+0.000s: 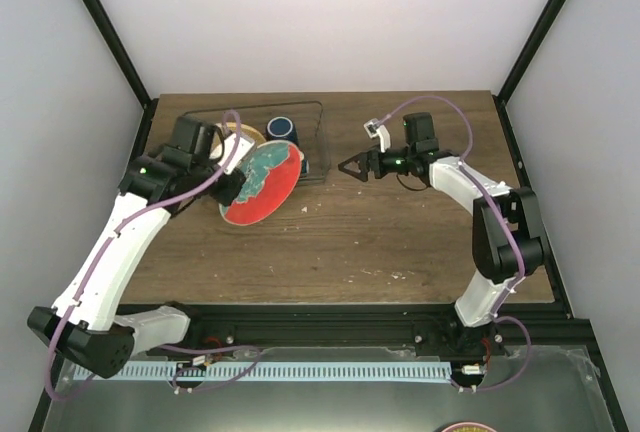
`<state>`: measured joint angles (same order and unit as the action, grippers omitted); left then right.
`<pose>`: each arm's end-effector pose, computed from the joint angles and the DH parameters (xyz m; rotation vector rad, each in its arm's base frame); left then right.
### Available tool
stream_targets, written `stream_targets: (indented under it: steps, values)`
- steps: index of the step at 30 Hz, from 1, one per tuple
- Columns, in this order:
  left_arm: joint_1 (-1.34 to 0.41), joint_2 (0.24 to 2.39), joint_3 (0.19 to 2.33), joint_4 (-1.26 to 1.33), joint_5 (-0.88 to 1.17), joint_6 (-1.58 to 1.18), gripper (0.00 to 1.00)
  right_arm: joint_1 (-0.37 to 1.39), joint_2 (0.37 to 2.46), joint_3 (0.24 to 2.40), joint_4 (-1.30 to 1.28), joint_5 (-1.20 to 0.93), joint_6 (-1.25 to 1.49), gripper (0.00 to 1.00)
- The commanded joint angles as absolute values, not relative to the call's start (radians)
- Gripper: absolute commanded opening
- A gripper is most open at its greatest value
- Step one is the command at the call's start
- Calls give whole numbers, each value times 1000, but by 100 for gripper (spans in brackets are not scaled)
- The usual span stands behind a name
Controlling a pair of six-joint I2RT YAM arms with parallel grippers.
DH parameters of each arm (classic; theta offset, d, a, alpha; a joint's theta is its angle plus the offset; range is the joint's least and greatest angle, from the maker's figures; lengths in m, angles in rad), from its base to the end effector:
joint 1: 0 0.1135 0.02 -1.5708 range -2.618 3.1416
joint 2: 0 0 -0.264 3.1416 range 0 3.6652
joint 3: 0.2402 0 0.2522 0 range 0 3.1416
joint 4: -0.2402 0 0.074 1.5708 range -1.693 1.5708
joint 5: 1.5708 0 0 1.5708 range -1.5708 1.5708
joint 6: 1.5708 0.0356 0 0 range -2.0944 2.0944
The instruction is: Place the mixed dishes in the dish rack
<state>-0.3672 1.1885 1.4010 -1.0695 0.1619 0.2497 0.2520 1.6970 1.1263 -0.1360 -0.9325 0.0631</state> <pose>0.2031 -0.0843 0.3863 0.8068 2.2902 -0.2497 0.3456 0.1185 0.2317 -0.6986 2.0910 1.2227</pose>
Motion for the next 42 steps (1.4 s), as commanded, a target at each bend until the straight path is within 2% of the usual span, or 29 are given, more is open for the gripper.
stream_targets:
  steps: [1, 9, 18, 28, 42]
  values:
    - [-451, 1165, 1440, -1081, -243, 341, 0, 246, 1740, 1214, -148, -893, 49, 100]
    - [-587, 1173, 1396, -1100, -690, 529, 0, 245, 1776, 1294, -162, -779, 69, 100]
    - [-716, 1199, 1280, -954, -946, 758, 0, 223, 1830, 1356, -173, -722, 100, 100]
    - [-742, 1192, 1168, -664, -1023, 1078, 0, 220, 1834, 1319, -123, -758, 112, 100]
    - [-744, 1235, 1100, -627, -975, 1057, 0, 214, 1837, 1282, -112, -781, 106, 100]
